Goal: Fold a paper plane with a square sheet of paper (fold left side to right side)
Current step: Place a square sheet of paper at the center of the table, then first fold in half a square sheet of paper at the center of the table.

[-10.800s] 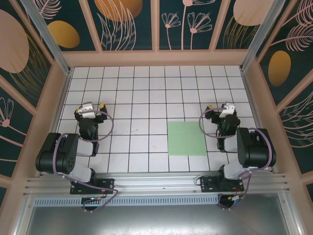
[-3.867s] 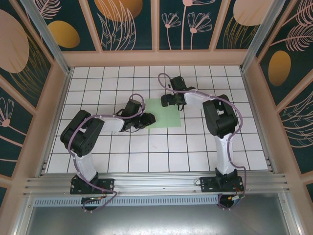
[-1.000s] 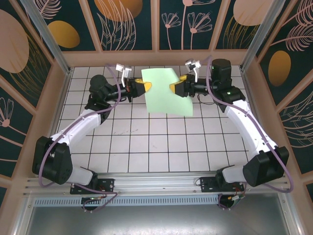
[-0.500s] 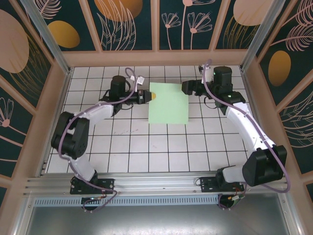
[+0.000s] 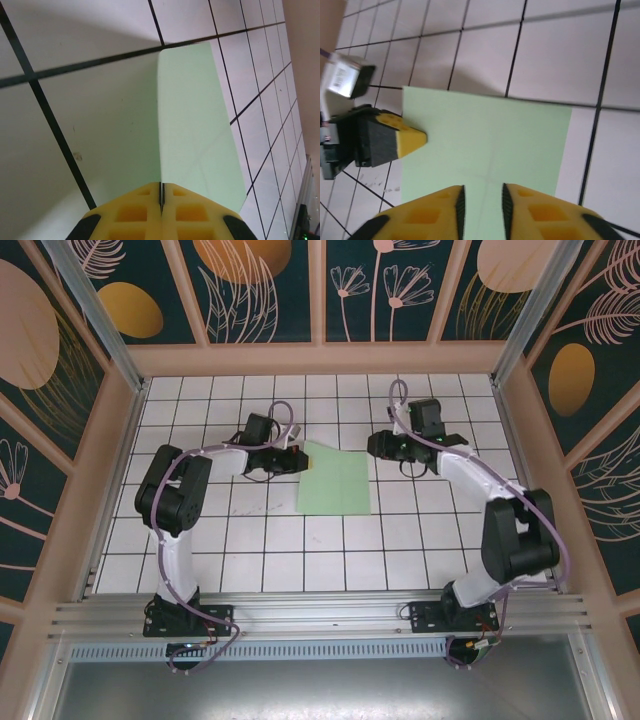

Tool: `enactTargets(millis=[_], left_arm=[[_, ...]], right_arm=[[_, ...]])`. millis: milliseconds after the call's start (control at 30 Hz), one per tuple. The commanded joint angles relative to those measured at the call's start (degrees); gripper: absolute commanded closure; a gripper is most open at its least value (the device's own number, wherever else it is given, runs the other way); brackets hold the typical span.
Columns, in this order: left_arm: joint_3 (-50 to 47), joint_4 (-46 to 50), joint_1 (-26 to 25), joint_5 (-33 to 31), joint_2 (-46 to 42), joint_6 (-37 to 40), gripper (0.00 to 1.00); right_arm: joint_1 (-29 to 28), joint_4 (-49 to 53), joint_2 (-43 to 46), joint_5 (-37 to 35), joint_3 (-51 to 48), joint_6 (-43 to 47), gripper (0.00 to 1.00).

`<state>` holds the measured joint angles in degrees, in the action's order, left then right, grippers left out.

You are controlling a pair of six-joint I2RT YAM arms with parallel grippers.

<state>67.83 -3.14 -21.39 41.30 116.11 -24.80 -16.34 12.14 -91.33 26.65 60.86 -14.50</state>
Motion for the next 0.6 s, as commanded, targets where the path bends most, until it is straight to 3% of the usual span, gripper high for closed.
enactTargets(millis=[0, 100, 400, 567], left_arm=[[1.51, 3.11, 0.29, -1.62, 0.16, 2.30, 1.00], [1.33, 3.33, 0.28, -1.89, -0.10, 2.07, 1.00], [1.82, 3.95, 0.31, -1.53, -0.75, 1.20, 0.99], [1.11, 1.20, 0.29, 1.50, -2.33, -4.40, 0.73]], right_arm=[[-1.40, -2.37, -5.13, 1.75, 0.28, -4.33, 0.76], [-2.40, -1.29, -10.61, -0.11, 2.64, -4.83, 0.81], [-3.50, 2.99, -19.08, -3.46, 5.94, -4.36, 0.81], [-3.88, 4.46, -20.04, -4.45, 5.26, -3.65, 0.81]])
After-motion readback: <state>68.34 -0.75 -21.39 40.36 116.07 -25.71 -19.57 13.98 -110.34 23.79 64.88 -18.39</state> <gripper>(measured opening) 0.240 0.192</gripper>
